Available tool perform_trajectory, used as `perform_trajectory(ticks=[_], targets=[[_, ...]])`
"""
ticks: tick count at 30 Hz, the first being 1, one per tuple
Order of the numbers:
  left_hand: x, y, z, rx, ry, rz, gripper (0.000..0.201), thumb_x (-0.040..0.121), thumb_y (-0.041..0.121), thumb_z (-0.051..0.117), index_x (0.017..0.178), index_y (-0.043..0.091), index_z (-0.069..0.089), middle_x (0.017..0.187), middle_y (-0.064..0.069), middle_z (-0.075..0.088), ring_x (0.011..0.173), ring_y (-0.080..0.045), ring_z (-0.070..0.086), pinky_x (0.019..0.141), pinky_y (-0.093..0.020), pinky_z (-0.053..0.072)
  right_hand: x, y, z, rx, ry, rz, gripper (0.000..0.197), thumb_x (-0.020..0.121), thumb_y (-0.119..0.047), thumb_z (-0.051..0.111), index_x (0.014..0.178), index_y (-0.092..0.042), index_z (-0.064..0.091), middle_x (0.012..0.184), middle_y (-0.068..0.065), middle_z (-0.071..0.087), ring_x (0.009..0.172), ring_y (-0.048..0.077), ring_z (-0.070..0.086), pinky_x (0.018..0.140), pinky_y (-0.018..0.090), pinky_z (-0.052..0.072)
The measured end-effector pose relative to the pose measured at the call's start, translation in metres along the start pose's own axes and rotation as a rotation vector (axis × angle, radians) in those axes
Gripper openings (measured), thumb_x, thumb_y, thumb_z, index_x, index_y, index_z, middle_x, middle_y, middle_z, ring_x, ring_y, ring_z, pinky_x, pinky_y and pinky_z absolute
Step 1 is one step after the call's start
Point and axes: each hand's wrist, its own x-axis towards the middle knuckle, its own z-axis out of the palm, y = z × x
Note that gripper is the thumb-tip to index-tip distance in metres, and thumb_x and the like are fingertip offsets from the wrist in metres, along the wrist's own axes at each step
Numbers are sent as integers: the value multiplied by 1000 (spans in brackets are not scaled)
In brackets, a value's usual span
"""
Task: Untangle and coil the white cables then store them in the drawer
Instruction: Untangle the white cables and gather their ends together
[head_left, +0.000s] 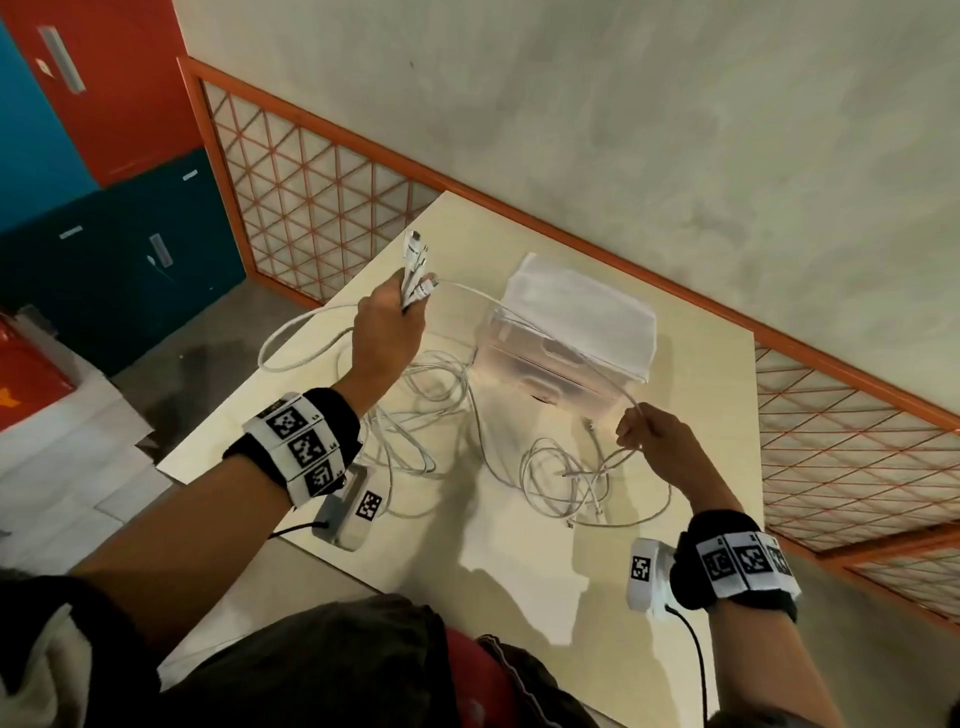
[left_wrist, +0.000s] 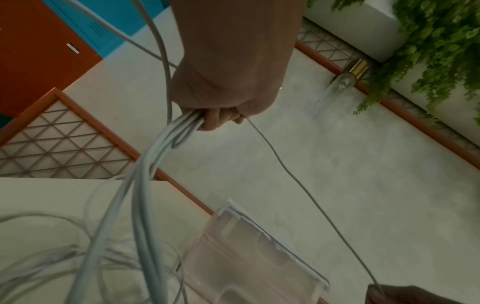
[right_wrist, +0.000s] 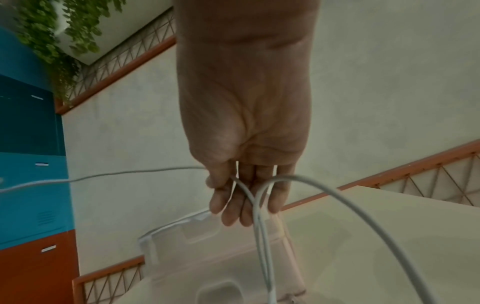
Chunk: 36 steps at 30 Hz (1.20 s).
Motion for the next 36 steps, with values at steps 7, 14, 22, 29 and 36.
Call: perform_trajectory(ticks=[7, 14, 22, 29, 36], targets=[[-3, -12, 0, 212, -8, -111, 29, 95, 26, 48, 105, 0, 57, 100, -27, 65, 97, -44, 57, 78, -48, 46, -3, -14, -18, -68, 207, -55, 31, 95, -30, 54, 85, -1, 56, 70, 9, 61, 69, 26, 56, 63, 33, 39], [-13, -13, 19, 488, -368, -243, 32, 95, 25, 47, 115, 0, 50, 123, -22, 56, 117, -40, 51, 89, -44, 43, -2, -12, -4, -55, 12, -100, 22, 97, -20, 50, 82, -15, 65, 67, 3, 61, 69, 22, 59, 70, 30, 44], [-45, 16, 39, 56, -840, 54, 29, 90, 39, 58, 106, 16, 62, 88, -13, 67, 77, -23, 57, 64, -29, 39, -3, -52, 8, -125, -244, -229, 27, 97, -35, 47, 87, -26, 70, 64, -4, 58, 66, 16, 56, 74, 33, 45], [-45, 20, 51, 225, -897, 175, 8, 91, 12, 54, 87, 8, 60, 78, -5, 67, 76, -25, 63, 66, -23, 45, -5, -64, 13, -7, -319, -241, 20, 97, -18, 49, 92, -11, 68, 67, 1, 55, 63, 11, 52, 63, 16, 43], [-23, 27, 34, 226, -625, 231, 22, 92, 20, 55, 111, 15, 64, 88, -17, 69, 81, -37, 61, 63, -32, 38, -6, -5, 22, -88, -243, -46, 23, 95, -3, 42, 87, -13, 61, 72, -9, 57, 70, 13, 54, 53, 7, 40]])
